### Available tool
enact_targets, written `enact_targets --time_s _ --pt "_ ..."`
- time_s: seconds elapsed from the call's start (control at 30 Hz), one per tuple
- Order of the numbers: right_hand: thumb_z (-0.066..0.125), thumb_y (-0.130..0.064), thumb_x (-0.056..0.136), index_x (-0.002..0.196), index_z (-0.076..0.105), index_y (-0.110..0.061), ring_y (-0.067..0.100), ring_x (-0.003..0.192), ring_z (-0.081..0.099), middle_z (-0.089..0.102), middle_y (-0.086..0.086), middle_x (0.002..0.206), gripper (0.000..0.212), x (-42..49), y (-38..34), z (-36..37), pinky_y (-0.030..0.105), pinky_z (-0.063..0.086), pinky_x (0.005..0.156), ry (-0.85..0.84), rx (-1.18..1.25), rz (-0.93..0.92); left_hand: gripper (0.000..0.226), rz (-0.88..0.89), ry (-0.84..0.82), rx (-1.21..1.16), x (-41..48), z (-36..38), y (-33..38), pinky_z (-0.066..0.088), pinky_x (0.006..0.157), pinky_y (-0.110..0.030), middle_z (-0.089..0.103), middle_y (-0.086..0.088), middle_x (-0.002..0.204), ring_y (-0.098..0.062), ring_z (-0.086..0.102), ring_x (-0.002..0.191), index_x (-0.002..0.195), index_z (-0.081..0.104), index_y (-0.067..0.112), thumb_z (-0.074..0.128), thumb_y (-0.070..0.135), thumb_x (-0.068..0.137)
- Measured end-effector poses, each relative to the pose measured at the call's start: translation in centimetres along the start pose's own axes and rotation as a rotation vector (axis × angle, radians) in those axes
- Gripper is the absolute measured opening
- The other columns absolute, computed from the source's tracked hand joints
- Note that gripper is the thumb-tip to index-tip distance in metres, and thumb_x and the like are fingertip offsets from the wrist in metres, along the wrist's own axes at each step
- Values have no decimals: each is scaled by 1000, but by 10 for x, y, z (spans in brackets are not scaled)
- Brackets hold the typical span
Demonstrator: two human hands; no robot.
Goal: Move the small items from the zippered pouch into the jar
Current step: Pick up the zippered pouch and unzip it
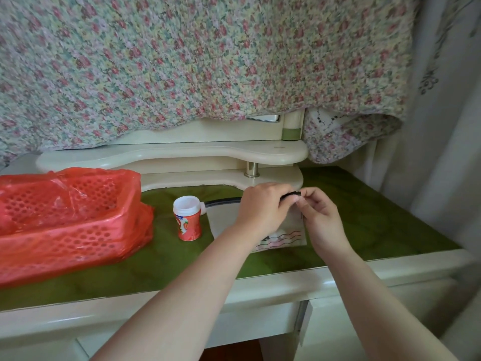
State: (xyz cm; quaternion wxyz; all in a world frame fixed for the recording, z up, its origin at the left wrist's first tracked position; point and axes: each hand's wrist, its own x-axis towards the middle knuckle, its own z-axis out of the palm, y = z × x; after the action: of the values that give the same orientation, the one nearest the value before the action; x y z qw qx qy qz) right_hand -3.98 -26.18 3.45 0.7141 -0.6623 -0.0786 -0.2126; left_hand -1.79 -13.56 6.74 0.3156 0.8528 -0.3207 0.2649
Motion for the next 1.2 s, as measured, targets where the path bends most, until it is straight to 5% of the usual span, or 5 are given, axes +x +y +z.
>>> enact_targets --time_s 0.33,0.97,1.2 --pt "47 -7 92 78 52 -18 -3 59 53 55 -4 69 19 -4 1 9 19 43 65 72 -45 -56 24 -69 -41 73 -3 -10 -10 46 78 -39 73 -3 87 -25 62 84 87 69 18 54 37 86" --pt "46 -13 94 72 51 -21 12 69 46 50 -4 71 24 5 11 6 29 37 72 196 -4 70 21 -309 -128 112 -27 -59 -45 46 80 -36 73 -2 93 -22 62 90 90 71 20 56 34 85" --pt "45 -15 94 70 51 -23 12 69 44 49 -5 71 26 8 14 7 29 34 73 223 16 109 16 -338 -66 34 -39 -65 -56 47 74 -36 72 2 79 -17 59 76 78 71 19 60 30 83"
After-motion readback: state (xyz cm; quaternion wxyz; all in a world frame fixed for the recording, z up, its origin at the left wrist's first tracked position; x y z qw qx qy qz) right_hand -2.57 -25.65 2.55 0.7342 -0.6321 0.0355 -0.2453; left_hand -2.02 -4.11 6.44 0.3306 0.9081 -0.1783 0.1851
